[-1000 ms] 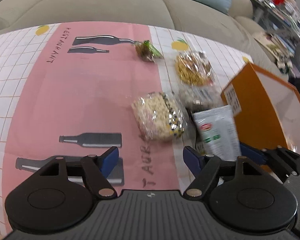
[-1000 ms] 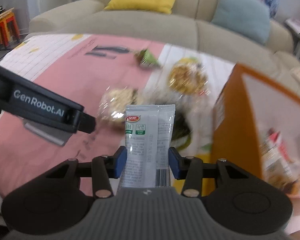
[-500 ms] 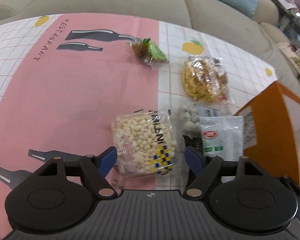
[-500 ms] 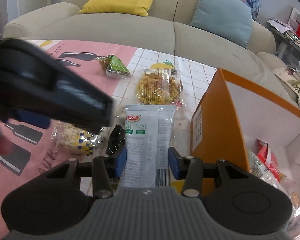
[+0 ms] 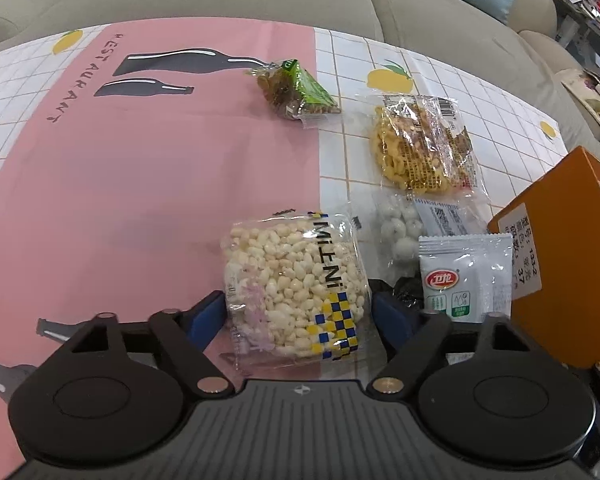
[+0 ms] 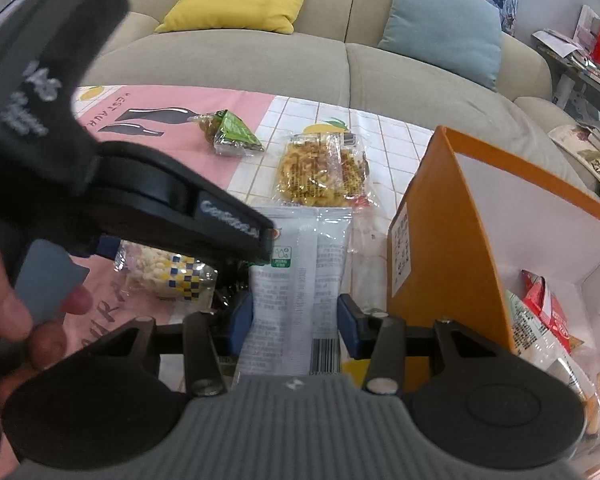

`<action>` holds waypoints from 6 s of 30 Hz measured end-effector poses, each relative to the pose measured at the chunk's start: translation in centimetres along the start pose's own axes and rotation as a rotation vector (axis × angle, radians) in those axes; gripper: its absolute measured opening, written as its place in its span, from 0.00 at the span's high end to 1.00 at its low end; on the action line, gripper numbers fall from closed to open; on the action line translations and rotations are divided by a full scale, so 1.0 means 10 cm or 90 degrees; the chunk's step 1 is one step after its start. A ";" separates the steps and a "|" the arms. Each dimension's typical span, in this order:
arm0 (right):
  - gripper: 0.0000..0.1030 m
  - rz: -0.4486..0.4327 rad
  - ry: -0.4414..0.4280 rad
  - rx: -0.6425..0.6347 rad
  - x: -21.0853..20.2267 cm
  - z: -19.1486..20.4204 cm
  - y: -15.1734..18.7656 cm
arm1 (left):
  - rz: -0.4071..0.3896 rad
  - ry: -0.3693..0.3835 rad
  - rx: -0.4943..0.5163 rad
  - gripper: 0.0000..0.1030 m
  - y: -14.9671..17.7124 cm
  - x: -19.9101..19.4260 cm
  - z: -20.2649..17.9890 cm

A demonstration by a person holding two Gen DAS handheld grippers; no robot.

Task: Organize snacks
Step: 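Grasp the white drink pouch with the right tool while the left tool grasps the MiLiNi bag, then lift and carry the pouch and MiLiNi bag over the orange box, then open both tools to drop the pouch and MiLiNi bag into the box, then withdraw both tools from the box toward the dark seaweed bag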

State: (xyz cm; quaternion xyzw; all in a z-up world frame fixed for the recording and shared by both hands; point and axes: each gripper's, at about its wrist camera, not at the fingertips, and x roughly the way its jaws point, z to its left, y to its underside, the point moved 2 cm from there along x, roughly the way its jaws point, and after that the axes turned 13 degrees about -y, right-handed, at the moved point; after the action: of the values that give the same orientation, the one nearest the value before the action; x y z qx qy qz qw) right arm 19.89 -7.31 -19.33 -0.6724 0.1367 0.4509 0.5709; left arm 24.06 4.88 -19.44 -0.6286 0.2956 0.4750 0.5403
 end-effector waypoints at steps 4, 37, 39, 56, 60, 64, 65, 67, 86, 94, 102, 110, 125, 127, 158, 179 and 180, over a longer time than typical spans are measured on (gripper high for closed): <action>0.57 0.006 -0.003 0.001 -0.01 0.00 0.02 | 0.015 -0.007 0.015 0.15 0.09 -0.04 0.14; 0.51 0.038 -0.037 0.033 -0.02 0.03 0.18 | 0.060 -0.060 -0.034 0.00 0.38 -0.08 0.38; 0.51 0.039 -0.036 0.027 -0.01 0.04 0.19 | 0.048 -0.059 -0.027 0.00 0.39 -0.08 0.36; 0.56 -0.009 -0.070 0.014 -0.41 0.14 0.11 | -0.009 0.005 -0.031 0.11 0.47 -0.62 0.59; 0.56 -0.031 -0.084 0.038 -0.64 0.13 0.07 | -0.032 0.012 -0.028 0.11 0.44 -0.91 0.59; 0.56 -0.056 -0.094 0.066 -0.92 0.06 0.02 | -0.065 0.029 -0.018 0.11 0.40 -1.21 0.53; 0.56 -0.066 -0.096 0.073 -0.99 0.02 0.00 | -0.074 0.035 -0.014 0.11 0.40 -1.28 0.50; 0.56 -0.086 -0.102 0.088 -1.15 -0.05 -0.03 | -0.090 0.050 -0.011 0.11 0.38 -1.42 0.44; 0.56 -0.137 -0.062 0.122 -2.09 -1.19 -0.18 | -0.156 0.177 0.137 0.11 0.11 -2.12 -0.78; 0.56 -0.084 -0.003 0.137 -2.03 -1.87 -0.19 | -0.128 0.172 0.285 0.11 0.06 -1.93 -1.52; 0.56 -0.001 0.028 0.147 -1.68 -2.40 -0.07 | -0.109 0.131 0.397 0.10 0.11 -1.60 -2.05; 0.56 0.054 0.033 0.136 -1.33 -2.62 0.03 | -0.068 0.098 0.494 0.10 0.19 -1.31 -2.35; 0.55 0.106 0.034 0.097 -0.97 -2.65 0.09 | -0.022 0.099 0.560 0.00 0.28 -0.95 -2.53; 0.55 0.109 0.034 0.098 -0.97 -2.64 0.10 | -0.038 0.101 0.557 0.00 0.27 -0.98 -2.53; 0.27 -0.052 0.044 0.275 -1.84 -2.34 0.02 | -0.176 0.257 0.369 0.00 0.03 -1.95 -1.65; 0.21 -0.141 0.006 0.164 -1.64 -0.48 -0.11 | -0.199 0.185 0.133 0.00 0.07 -1.77 0.08; 0.21 -0.140 0.007 0.150 -1.61 -0.39 -0.11 | -0.196 0.184 0.129 0.00 0.09 -1.74 0.15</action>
State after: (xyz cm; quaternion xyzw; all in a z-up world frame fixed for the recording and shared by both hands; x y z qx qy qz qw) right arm 13.48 -15.75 -6.55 -0.6141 0.1170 0.3628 0.6911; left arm 16.36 3.60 -3.75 -0.6703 0.3169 0.2598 0.6187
